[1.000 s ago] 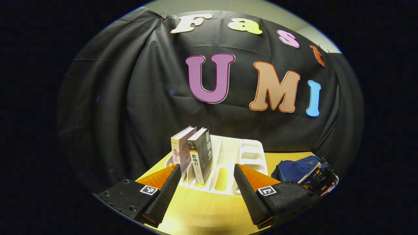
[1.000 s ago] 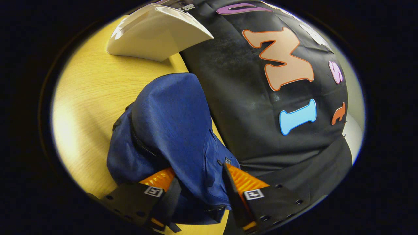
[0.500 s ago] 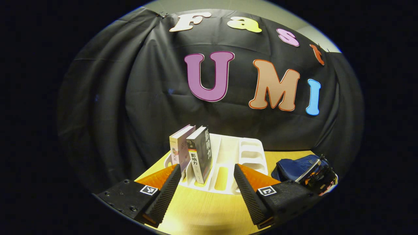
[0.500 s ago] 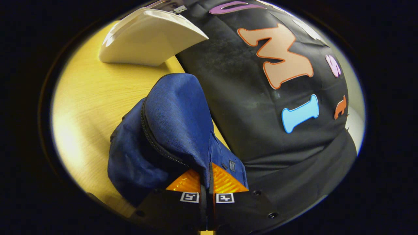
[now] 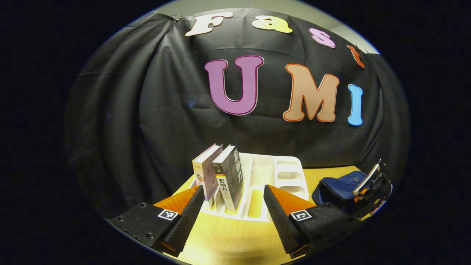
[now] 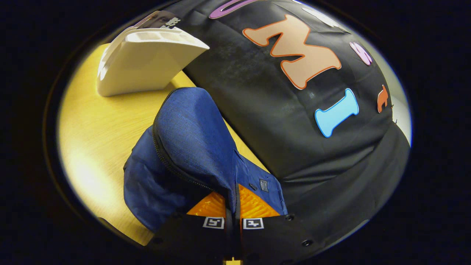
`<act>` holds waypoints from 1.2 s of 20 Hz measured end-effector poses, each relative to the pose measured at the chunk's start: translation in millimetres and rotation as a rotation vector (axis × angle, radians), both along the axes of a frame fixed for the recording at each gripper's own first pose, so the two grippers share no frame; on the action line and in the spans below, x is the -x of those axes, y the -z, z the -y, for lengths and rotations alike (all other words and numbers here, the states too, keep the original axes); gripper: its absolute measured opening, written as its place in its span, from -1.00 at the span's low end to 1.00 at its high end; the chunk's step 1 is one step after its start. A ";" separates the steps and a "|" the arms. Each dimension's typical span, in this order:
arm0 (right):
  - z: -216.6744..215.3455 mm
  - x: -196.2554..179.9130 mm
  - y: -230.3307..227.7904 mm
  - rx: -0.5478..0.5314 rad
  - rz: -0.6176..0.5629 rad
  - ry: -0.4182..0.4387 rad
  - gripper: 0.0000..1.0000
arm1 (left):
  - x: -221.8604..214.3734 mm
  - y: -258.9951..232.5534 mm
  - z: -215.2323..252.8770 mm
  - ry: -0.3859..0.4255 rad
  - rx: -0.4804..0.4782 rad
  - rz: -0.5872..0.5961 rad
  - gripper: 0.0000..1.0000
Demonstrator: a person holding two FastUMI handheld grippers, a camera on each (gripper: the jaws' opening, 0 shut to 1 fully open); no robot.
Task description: Open the schoolbag, grab two books from the bookshelf and put them into the schoolbag.
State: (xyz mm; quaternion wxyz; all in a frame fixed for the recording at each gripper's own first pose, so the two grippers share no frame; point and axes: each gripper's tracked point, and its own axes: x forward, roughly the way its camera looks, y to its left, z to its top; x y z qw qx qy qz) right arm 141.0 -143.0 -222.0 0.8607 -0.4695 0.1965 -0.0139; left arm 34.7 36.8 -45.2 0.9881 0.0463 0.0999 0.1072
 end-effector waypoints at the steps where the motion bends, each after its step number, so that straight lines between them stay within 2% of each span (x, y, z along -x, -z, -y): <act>1: -0.1 -0.7 -2.0 -0.009 0.000 0.000 -0.91 | -6.1 -1.9 -2.3 0.008 0.001 -0.007 0.89; 3: 0.8 -1.9 -5.5 -0.027 0.002 0.003 -0.91 | -18.6 -1.9 -5.7 0.030 0.008 -0.031 0.89; 4: 2.3 -1.8 -7.1 -0.036 0.004 0.006 -0.98 | -24.7 -1.7 -6.0 0.047 0.020 -0.050 0.89; 5: 2.6 -2.5 -9.2 -0.042 0.007 0.009 -0.91 | -31.5 -2.3 -7.3 0.059 0.026 -0.064 0.86; 6: 2.1 -2.3 -10.9 -0.046 0.011 0.011 -0.98 | -39.4 -4.2 -10.2 0.066 0.026 -0.079 0.89; 8: 2.5 -2.5 -12.9 -0.057 0.018 0.016 -0.91 | -55.9 -8.1 -13.6 0.096 0.033 -0.108 0.89; 9: 2.6 -3.5 -14.3 -0.064 0.022 0.019 -0.98 | -63.9 -8.6 -14.7 0.118 0.034 -0.131 0.89; 13: 3.9 -5.2 -17.1 -0.077 0.017 0.022 -0.98 | -100.0 -14.8 -31.9 0.156 0.051 -0.215 0.89; 17: 5.3 -5.2 -19.5 -0.088 0.026 0.036 -0.98 | -132.3 -6.9 -44.2 0.188 0.063 -0.320 0.89; 18: 6.8 -4.5 -19.8 -0.091 0.026 0.039 -0.91 | -139.6 -3.0 -46.2 0.199 0.062 -0.351 0.89; 19: 6.6 -4.8 -20.6 -0.091 0.027 0.041 -0.98 | -144.2 2.0 -46.7 0.210 0.064 -0.387 0.89; 21: 6.5 -4.7 -22.1 -0.088 0.029 0.043 -0.98 | -152.6 13.5 -47.8 0.227 0.066 -0.466 0.89; 24: 8.7 -4.8 -24.1 -0.087 0.034 0.046 -0.98 | -162.4 24.0 -57.6 0.227 0.014 -0.564 0.90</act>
